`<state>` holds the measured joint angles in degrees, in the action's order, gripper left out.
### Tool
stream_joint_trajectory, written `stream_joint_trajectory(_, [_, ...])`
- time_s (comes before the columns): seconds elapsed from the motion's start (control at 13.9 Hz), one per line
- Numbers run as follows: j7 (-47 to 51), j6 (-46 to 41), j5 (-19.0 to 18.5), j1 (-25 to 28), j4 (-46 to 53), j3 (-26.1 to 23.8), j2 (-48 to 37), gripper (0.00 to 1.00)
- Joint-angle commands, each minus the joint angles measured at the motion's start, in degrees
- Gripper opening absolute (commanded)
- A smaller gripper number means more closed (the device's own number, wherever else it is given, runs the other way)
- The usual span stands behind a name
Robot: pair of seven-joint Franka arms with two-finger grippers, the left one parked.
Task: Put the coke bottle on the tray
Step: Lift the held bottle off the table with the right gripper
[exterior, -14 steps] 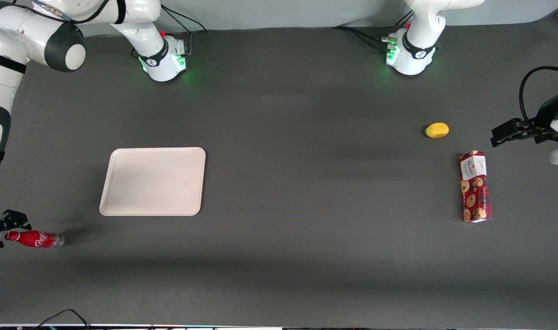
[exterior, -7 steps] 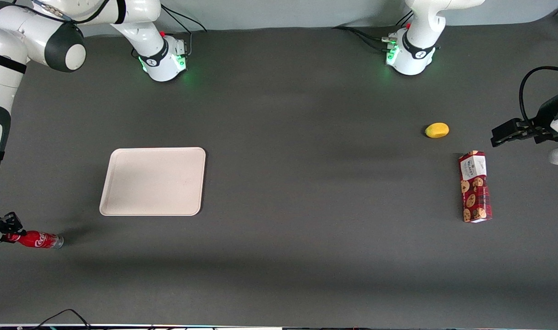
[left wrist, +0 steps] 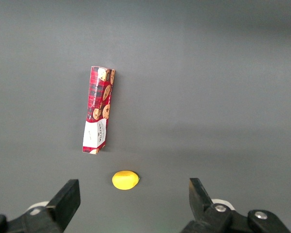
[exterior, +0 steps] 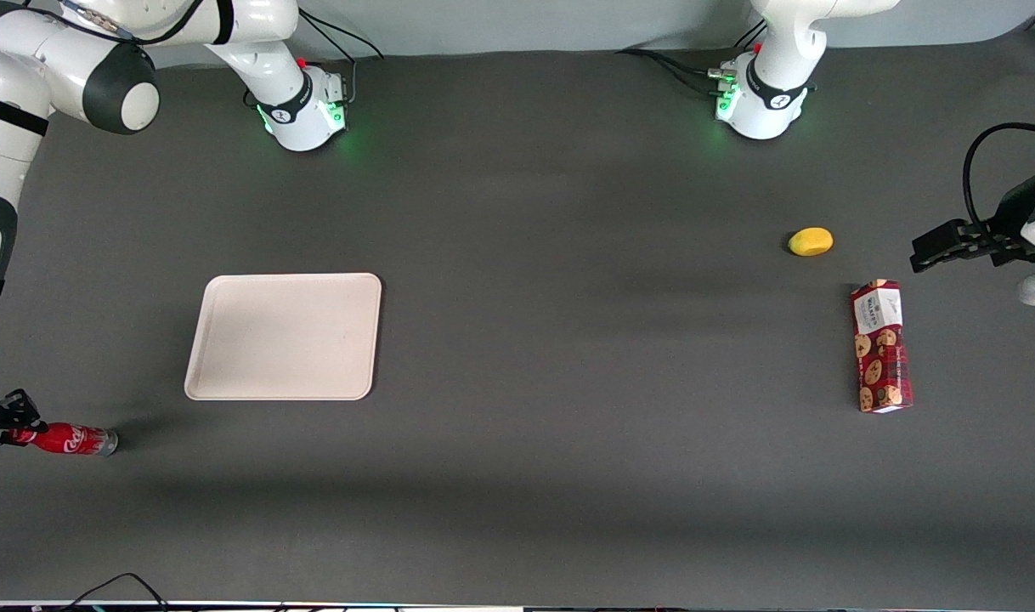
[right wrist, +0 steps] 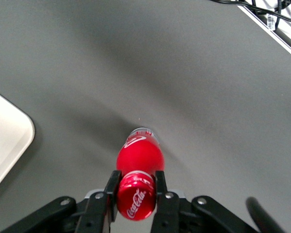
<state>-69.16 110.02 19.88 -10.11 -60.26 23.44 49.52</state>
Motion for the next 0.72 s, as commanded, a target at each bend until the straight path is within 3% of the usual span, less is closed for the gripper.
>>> stream_joint_trajectory(0.0, [2.3,-6.4,1.1,1.5,0.5,2.1,-4.2,0.0])
stream_joint_trajectory(0.22, [7.2,-15.9,0.1,3.0,0.5,3.7,-10.6,0.0])
stream_joint_trajectory(0.29, [9.6,-18.6,-2.0,3.3,0.5,3.6,-13.4,0.0])
stream_joint_trajectory(0.43, [16.0,-24.1,-4.9,4.8,0.3,3.5,-18.7,0.0])
stream_joint_trajectory(0.65, [29.0,-32.5,-6.0,7.2,-0.5,3.1,-25.0,0.0])
